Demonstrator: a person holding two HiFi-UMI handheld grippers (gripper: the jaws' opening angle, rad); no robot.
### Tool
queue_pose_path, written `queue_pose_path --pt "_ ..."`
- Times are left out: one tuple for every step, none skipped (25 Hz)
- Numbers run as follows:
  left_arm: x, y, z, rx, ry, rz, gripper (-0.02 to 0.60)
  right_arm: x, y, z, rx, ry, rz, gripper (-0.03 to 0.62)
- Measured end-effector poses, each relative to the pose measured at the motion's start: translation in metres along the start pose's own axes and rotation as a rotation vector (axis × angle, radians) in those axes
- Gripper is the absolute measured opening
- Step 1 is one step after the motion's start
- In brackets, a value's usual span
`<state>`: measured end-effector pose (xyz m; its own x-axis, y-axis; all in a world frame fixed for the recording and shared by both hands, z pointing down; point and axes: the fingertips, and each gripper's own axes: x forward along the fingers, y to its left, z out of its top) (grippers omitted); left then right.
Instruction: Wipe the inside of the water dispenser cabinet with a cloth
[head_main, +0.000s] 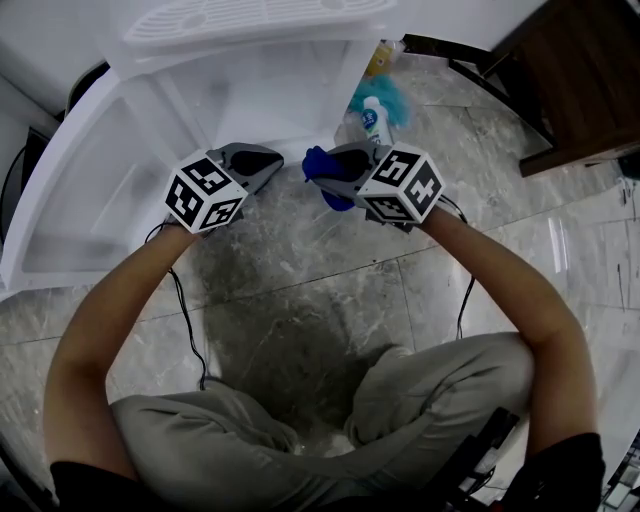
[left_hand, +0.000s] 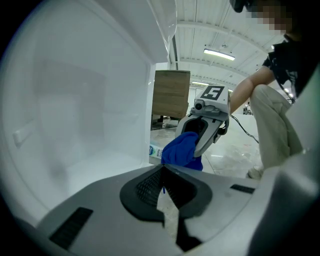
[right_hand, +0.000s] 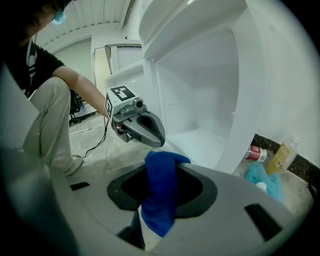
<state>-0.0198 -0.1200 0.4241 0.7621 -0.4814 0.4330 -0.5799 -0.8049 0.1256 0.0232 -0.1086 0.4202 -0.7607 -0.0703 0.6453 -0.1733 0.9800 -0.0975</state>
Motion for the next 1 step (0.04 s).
queue_pose_path --pt "0.001 -0.0008 -0.0011 -0.006 -0.001 0.0 0.008 0.0004 0.0002 -0.0019 0.002 0.003 0.002 0.115"
